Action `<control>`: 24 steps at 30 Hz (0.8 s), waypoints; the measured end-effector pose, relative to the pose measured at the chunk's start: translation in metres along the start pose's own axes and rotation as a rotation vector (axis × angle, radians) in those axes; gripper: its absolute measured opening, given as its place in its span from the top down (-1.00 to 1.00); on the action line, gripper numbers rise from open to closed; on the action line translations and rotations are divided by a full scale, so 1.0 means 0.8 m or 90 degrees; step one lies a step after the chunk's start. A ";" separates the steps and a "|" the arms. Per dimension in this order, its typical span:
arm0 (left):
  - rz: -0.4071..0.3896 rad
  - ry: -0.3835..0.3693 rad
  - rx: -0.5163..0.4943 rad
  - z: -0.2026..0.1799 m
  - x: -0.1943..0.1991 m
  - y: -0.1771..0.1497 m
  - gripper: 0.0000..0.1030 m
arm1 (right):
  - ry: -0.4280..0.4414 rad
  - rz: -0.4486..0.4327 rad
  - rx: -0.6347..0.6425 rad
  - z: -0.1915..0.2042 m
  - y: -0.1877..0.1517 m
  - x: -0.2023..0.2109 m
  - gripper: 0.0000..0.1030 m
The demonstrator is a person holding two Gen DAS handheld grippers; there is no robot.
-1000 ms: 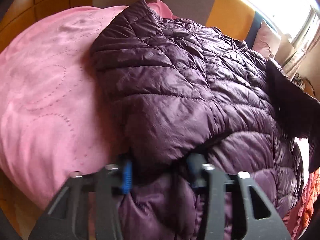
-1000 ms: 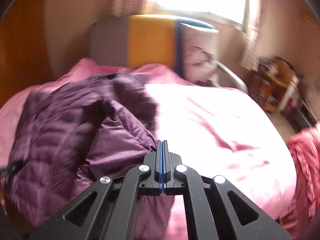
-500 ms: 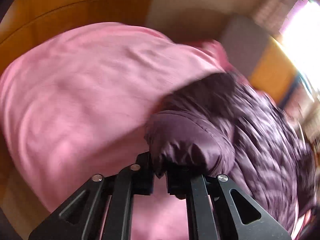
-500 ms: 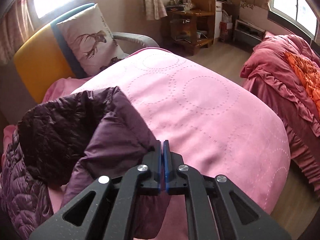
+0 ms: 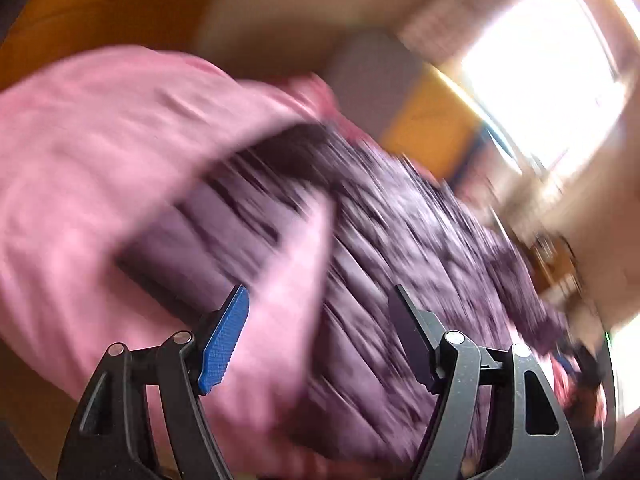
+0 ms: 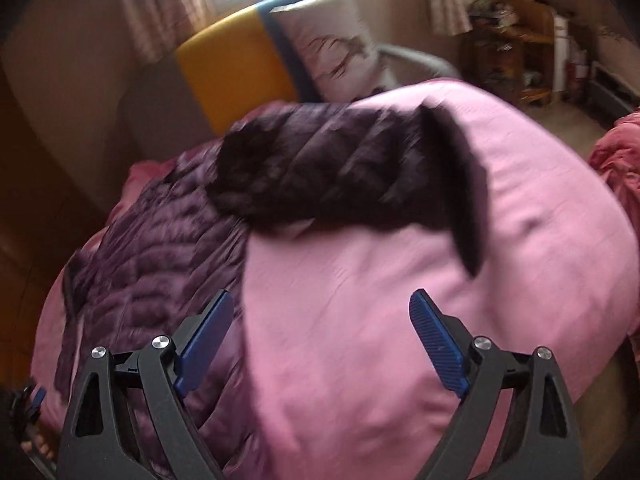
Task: Fold large clothes
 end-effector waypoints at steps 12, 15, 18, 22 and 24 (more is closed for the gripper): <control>0.124 0.001 -0.064 -0.038 -0.097 -0.058 0.75 | 0.040 0.093 0.105 0.074 -0.072 -0.063 0.87; 0.122 0.002 -0.064 -0.032 -0.090 -0.069 0.86 | 0.041 0.072 0.125 0.077 -0.078 -0.038 0.89; 0.132 -0.006 -0.051 -0.020 -0.084 -0.084 0.86 | 0.007 0.086 0.128 0.059 -0.082 -0.040 0.90; 0.151 0.014 -0.061 -0.030 -0.080 -0.100 0.84 | -0.042 0.115 0.140 0.051 -0.094 -0.064 0.79; 0.137 0.018 -0.050 -0.029 -0.067 -0.096 0.57 | -0.060 0.102 0.144 0.054 -0.087 -0.058 0.59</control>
Point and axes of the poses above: each gripper's, at about its wrist camera, not at the fingertips, and x roughly against the way its jaws point, z to its left, y to its top, the point moved 5 cm from there along -x, roughly the way its jaws point, and after that the axes turned 12 degrees about z, right-handed, at the moved point
